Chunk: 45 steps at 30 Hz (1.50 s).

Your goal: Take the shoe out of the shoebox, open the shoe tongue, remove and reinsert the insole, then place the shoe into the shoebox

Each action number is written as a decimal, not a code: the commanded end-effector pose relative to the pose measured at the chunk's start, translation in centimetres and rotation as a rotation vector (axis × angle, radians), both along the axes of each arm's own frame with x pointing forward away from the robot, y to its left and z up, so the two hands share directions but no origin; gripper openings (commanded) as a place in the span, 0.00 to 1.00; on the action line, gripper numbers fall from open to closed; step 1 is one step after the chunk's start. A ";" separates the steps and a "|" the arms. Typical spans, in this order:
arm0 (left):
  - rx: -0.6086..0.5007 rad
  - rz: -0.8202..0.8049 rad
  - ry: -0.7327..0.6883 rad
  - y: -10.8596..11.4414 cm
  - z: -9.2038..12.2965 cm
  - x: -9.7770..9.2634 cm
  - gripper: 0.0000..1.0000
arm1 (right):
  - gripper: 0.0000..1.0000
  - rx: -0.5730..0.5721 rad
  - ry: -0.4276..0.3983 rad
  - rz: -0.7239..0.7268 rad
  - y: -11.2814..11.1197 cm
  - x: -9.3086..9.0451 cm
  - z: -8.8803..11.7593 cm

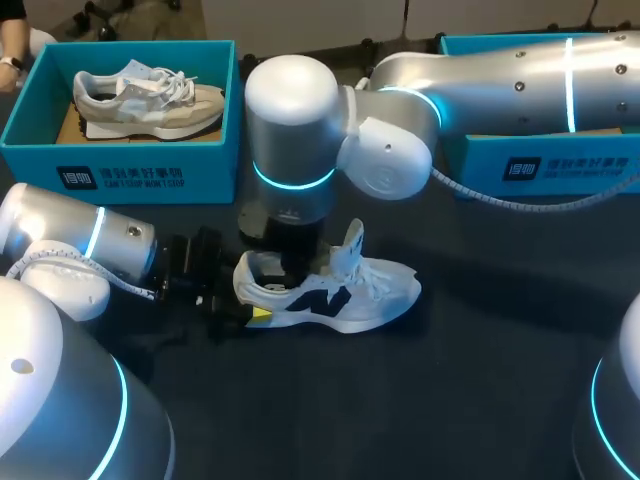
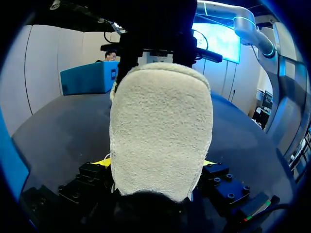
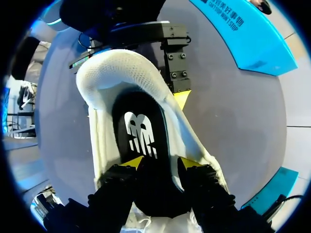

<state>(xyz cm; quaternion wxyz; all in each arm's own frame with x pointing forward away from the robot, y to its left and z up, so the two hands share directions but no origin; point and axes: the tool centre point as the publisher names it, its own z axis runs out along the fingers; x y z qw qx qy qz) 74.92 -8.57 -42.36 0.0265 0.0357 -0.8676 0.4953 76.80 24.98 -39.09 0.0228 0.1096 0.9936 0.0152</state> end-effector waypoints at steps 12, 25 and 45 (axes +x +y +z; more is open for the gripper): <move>0.004 -0.001 0.000 0.0 0.0 0.0 0.00 | 0.42 0.014 0.108 0.036 0.5 0.1 -4.5; 0.004 -0.001 0.000 0.0 0.0 0.0 0.00 | 0.25 0.020 0.151 -0.009 -0.4 -1.5 -5.9; 0.004 -0.001 0.000 0.0 0.0 0.0 0.00 | 0.00 0.019 0.086 -0.057 -1.6 -1.9 -2.5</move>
